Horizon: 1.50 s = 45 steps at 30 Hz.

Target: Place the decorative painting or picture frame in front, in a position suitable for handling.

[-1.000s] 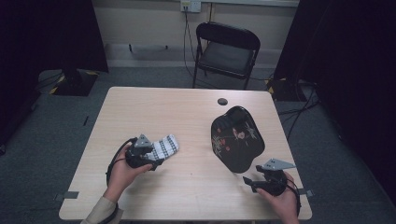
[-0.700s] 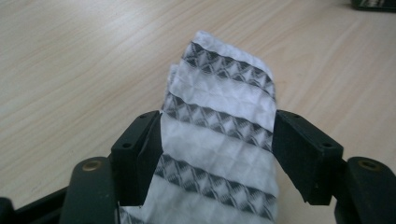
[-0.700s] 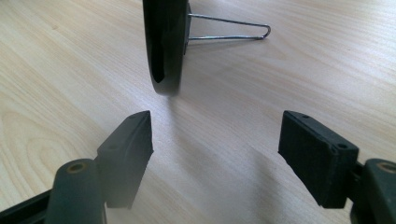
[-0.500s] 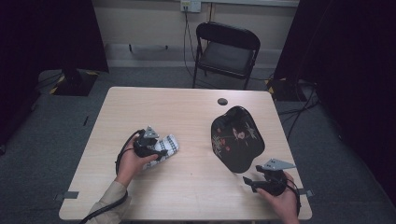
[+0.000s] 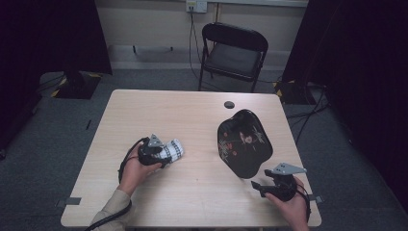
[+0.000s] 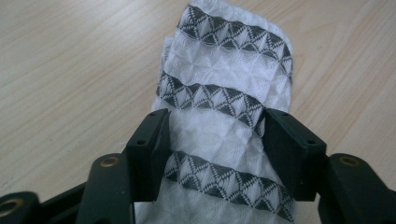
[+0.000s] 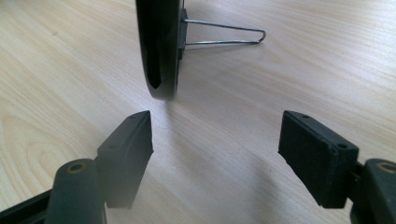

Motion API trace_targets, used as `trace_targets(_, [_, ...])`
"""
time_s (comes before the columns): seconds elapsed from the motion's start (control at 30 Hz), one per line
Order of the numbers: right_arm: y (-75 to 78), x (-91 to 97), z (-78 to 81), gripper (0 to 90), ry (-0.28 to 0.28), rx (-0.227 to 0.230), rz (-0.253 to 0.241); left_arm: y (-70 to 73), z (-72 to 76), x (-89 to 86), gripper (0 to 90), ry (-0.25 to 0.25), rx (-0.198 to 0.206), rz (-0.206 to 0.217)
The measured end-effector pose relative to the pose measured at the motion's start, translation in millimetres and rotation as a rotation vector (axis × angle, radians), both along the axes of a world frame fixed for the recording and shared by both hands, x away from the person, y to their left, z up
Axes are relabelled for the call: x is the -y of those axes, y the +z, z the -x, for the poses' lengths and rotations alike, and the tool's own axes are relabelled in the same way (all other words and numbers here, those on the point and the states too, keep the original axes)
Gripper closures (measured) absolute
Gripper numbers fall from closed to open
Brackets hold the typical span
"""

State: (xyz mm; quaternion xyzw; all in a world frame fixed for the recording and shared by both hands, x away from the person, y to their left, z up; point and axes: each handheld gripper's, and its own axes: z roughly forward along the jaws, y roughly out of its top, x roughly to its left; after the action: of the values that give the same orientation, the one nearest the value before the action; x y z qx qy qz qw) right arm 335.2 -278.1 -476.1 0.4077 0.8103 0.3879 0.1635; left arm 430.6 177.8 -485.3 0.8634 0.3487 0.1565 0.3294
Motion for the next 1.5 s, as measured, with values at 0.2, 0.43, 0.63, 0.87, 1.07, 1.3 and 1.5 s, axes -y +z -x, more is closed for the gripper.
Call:
trace_targets(0.2, [0.9, 2.9, -0.4, 25.8, -0.011, -0.001, -0.008, -1.8, 0.5, -2.7, 46.7, 0.005, 0.012, 0.026])
trace_targets(0.43, [1.8, 1.5, -1.4, 25.8, -0.007, 0.003, -0.011, 1.8, 0.7, -1.9, 52.2, 0.001, -0.009, 0.011])
trace_targets(0.63, [3.4, 2.3, -1.2, 25.8, -0.005, 0.01, -0.014, 5.1, 10.6, -12.5, 41.8, 0.011, -0.04, 0.045])
trace_targets(0.87, [9.1, 3.2, -1.1, 25.7, -0.005, 0.019, -0.036, -2.3, 23.8, -23.1, 38.9, -0.012, 0.002, 0.044])
trace_targets(1.07, [19.2, 2.7, -2.3, 25.7, -0.002, 0.035, -0.071, 4.4, 27.1, -14.5, 55.0, 0.003, -0.025, -0.032])
trace_targets(1.3, [33.3, 3.0, -6.6, 25.8, -0.012, 0.043, -0.098, 4.1, 31.0, -14.1, 74.2, 0.057, -0.023, 0.003])
trace_targets(1.5, [52.2, 1.2, -14.2, 26.2, -0.012, 0.074, -0.134, 5.5, 31.4, -18.8, 75.5, 0.067, -0.051, 0.071])
